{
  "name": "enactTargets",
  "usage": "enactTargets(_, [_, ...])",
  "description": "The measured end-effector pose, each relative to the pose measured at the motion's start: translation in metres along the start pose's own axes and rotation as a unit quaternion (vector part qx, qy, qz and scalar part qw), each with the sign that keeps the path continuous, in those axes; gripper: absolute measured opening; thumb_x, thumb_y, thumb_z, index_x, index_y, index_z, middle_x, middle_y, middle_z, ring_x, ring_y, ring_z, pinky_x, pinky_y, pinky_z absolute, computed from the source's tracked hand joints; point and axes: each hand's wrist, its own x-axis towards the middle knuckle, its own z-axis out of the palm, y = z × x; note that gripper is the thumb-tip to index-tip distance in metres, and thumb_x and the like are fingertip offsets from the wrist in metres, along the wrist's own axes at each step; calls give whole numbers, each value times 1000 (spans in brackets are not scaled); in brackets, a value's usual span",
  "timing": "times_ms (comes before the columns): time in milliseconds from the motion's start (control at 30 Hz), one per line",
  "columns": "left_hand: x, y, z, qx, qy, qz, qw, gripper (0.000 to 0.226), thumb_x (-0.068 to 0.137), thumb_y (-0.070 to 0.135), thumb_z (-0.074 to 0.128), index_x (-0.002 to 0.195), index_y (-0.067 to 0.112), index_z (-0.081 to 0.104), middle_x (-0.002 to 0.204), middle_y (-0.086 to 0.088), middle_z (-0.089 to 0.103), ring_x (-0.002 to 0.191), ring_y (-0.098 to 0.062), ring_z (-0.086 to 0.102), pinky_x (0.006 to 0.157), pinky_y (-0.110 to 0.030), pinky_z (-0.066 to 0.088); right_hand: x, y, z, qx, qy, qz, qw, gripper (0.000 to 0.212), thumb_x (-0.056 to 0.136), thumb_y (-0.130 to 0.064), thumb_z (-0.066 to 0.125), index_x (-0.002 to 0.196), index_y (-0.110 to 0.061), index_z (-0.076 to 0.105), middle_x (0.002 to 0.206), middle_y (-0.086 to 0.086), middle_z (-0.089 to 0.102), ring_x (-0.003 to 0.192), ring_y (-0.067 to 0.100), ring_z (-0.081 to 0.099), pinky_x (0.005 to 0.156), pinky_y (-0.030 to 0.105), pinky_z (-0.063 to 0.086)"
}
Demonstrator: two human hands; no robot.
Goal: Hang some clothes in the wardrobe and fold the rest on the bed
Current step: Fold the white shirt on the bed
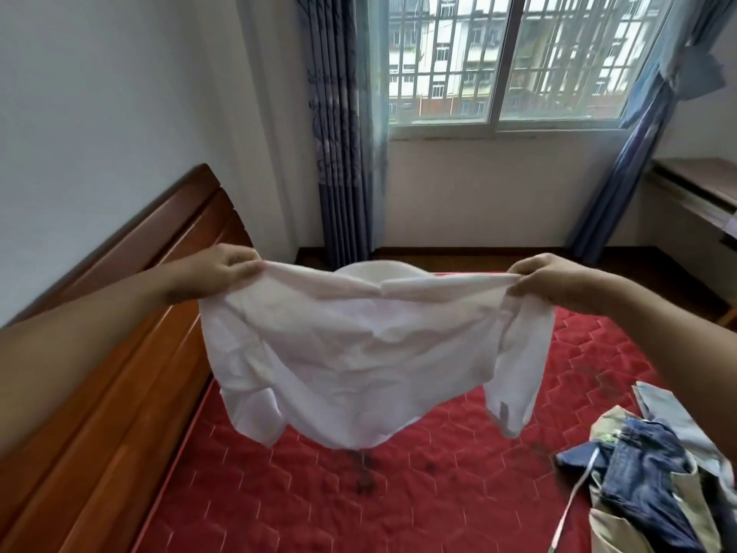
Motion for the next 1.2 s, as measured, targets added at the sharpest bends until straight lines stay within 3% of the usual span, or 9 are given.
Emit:
enactTargets(167, [6, -39, 35, -12, -140, -50, 989, 23, 99, 42, 59, 90, 27, 74, 89, 0, 70, 81, -11, 64, 76, -33, 51, 13, 41, 20, -8, -150, 128, 980, 18, 82, 0, 68, 98, 5, 74, 98, 29, 72, 81, 39, 71, 75, 46, 61])
enactTargets(267, [12, -60, 51, -25, -178, -76, 981, 10, 98, 29, 64, 97, 27, 74, 99, -3, 71, 93, -20, 67, 82, -34, 55, 24, 66, 35, 42, -205, 201, 957, 46, 95, -36, 67, 110, 7, 72, 109, 30, 71, 91, 40, 72, 83, 48, 59])
enactTargets(333, [21, -69, 63, -31, -183, -102, 977, 14, 95, 17, 66, 102, 26, 74, 103, -1, 72, 97, -19, 69, 82, -32, 57, 34, 76, 43, 36, -187, 199, 961, 52, 95, -46, 65, 100, 4, 76, 101, 26, 74, 83, 35, 73, 71, 40, 60])
enactTargets(467, [55, -80, 85, 10, -180, -155, 971, 21, 90, 3, 64, 102, 17, 75, 102, -2, 74, 97, -17, 69, 83, -29, 57, 61, 82, 57, -90, -112, 142, 979, 22, 94, -22, 70, 83, -5, 79, 75, 6, 72, 62, 15, 64, 56, 25, 53])
enactTargets(567, [88, -81, 93, 49, -170, -175, 969, 20, 86, 0, 63, 88, 16, 75, 93, -4, 73, 85, -16, 67, 72, -26, 53, 88, 74, 60, -188, -76, 106, 973, 21, 90, -14, 70, 71, -13, 76, 62, -6, 62, 52, 6, 52, 47, 18, 40])
enactTargets(733, [149, -61, 66, 49, -53, -157, 985, 29, 82, -8, 50, 77, 15, 67, 86, -5, 67, 80, -17, 60, 64, -27, 46, 137, 45, 36, -186, -4, 77, 980, 11, 85, -5, 68, 80, -3, 78, 70, 4, 65, 62, 15, 54, 56, 26, 43])
enactTargets(900, [184, -34, 14, 12, 55, -106, 993, 25, 83, -4, 43, 79, 13, 61, 79, -5, 62, 76, -21, 55, 63, -30, 41, 157, 8, -8, -63, 144, 13, 987, 11, 91, -3, 65, 85, -7, 73, 74, 4, 65, 68, 16, 55, 58, 26, 43])
enactTargets(1100, [213, 35, -69, 28, 308, 53, 949, 17, 91, 1, 47, 92, 13, 59, 86, -9, 60, 80, -23, 52, 68, -30, 36, 173, -77, -74, -70, 357, -127, 923, 17, 96, -9, 58, 110, -6, 68, 107, 20, 69, 97, 33, 62, 81, 35, 45])
enactTargets(1200, [202, 44, -77, 35, 349, 99, 931, 12, 95, 7, 46, 97, 9, 58, 91, -13, 62, 84, -25, 54, 74, -35, 41, 161, -91, -84, -88, 406, -153, 897, 23, 99, -11, 50, 118, -14, 63, 114, 19, 67, 106, 37, 60, 83, 33, 41])
